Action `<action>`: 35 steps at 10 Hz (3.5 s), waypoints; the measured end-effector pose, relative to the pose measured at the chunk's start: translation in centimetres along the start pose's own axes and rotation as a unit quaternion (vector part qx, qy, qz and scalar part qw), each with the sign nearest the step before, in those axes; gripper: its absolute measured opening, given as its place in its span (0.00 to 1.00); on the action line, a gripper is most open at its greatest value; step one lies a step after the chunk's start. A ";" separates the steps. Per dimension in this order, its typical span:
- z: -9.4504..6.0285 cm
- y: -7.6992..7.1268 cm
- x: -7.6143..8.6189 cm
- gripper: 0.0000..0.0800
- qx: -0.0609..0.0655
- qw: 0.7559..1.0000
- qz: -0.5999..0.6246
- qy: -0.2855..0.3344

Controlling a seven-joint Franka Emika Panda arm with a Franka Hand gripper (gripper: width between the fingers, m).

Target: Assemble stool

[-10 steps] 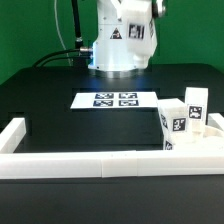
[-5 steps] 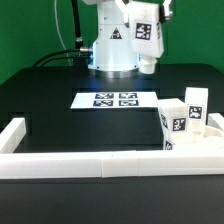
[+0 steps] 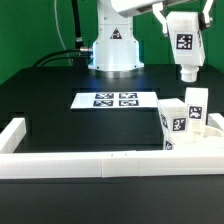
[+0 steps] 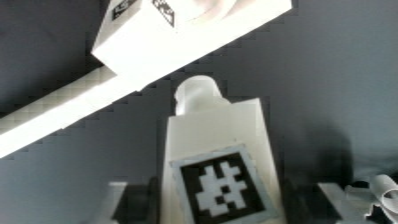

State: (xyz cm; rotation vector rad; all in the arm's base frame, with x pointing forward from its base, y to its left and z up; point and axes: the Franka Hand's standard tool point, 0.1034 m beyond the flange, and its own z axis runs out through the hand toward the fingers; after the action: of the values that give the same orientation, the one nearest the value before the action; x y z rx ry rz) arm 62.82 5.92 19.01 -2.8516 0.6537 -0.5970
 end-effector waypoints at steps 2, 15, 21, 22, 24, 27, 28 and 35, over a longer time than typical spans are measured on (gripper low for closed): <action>0.2 -0.1 -0.1 0.40 0.001 1.000 0.003 0.007; 8.3 -1.4 -5.9 0.40 -0.014 0.999 -0.028 0.015; 9.1 -1.9 -6.7 0.40 -0.013 0.999 -0.034 0.011; 9.3 -1.7 -6.9 0.40 -0.015 0.999 -0.035 0.008; 9.8 -1.3 -7.1 0.40 -0.019 0.999 -0.036 0.008; 10.2 -1.1 -7.0 0.40 -0.018 0.999 -0.040 0.024; 10.2 -1.1 -7.0 0.40 -0.018 0.999 -0.040 0.024; 10.2 -1.0 -7.0 0.81 -0.018 0.999 -0.040 0.024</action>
Offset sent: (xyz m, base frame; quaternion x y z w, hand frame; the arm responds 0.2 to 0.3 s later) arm -0.0044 0.0414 -0.0508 0.0461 0.0562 0.0484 0.9962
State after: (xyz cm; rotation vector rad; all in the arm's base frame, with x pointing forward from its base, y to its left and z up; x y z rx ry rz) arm 61.65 10.62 7.52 -2.9179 0.5651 -0.6737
